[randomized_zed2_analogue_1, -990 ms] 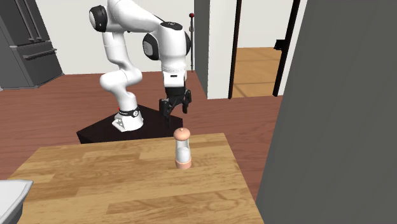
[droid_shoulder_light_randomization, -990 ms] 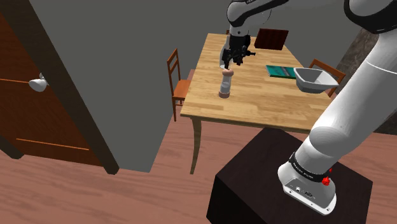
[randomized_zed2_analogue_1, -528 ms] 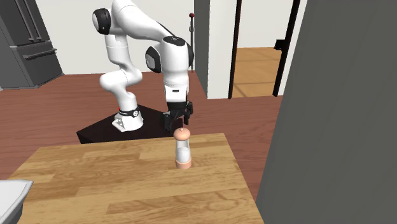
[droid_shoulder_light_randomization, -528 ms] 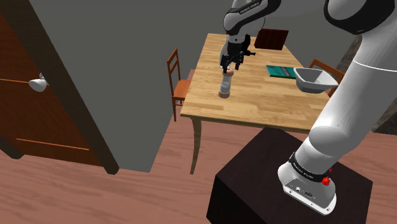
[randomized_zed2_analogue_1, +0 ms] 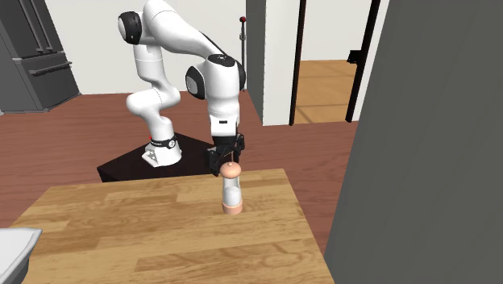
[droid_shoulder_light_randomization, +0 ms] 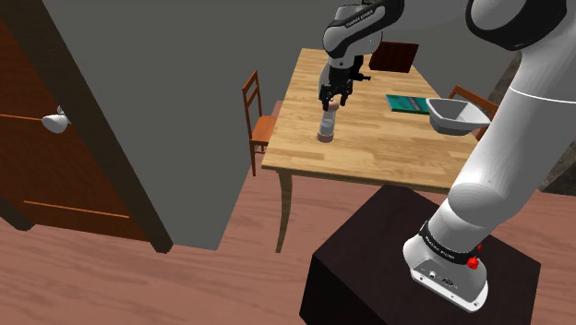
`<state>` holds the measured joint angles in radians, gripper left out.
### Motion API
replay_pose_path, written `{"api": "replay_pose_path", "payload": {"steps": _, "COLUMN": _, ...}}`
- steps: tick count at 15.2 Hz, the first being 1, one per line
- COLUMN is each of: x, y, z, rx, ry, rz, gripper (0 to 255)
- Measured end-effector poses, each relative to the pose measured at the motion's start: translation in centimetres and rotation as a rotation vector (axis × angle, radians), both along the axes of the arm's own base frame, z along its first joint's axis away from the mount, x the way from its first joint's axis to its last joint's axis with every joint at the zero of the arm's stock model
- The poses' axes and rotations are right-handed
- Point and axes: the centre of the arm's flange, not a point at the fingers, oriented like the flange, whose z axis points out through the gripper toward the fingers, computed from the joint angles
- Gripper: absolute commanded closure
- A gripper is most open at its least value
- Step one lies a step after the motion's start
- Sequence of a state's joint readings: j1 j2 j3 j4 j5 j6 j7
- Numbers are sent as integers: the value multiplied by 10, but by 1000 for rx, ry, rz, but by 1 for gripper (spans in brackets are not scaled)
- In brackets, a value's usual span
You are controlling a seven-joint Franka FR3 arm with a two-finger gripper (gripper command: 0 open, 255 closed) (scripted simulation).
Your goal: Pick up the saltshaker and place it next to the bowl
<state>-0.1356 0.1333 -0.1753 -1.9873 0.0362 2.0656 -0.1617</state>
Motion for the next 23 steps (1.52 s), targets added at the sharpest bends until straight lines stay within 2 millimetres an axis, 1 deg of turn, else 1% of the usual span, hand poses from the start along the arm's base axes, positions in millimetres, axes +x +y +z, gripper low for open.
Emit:
{"api": "replay_pose_path", "payload": {"steps": 1, "x": 0, "y": 0, "z": 0, "rx": 0, "ry": 0, "rz": 0, "gripper": 0}}
{"api": "replay_pose_path", "payload": {"steps": 2, "x": 0, "y": 0, "z": 0, "rx": 0, "ry": 0, "rz": 0, "gripper": 255}}
{"api": "replay_pose_path", "payload": {"steps": 13, "x": 0, "y": 0, "z": 3, "rx": 0, "ry": 0, "rz": 0, "gripper": 255}}
{"api": "replay_pose_path", "payload": {"steps": 23, "x": -1, "y": 0, "z": 52, "rx": 0, "ry": 0, "rz": 0, "gripper": 255}}
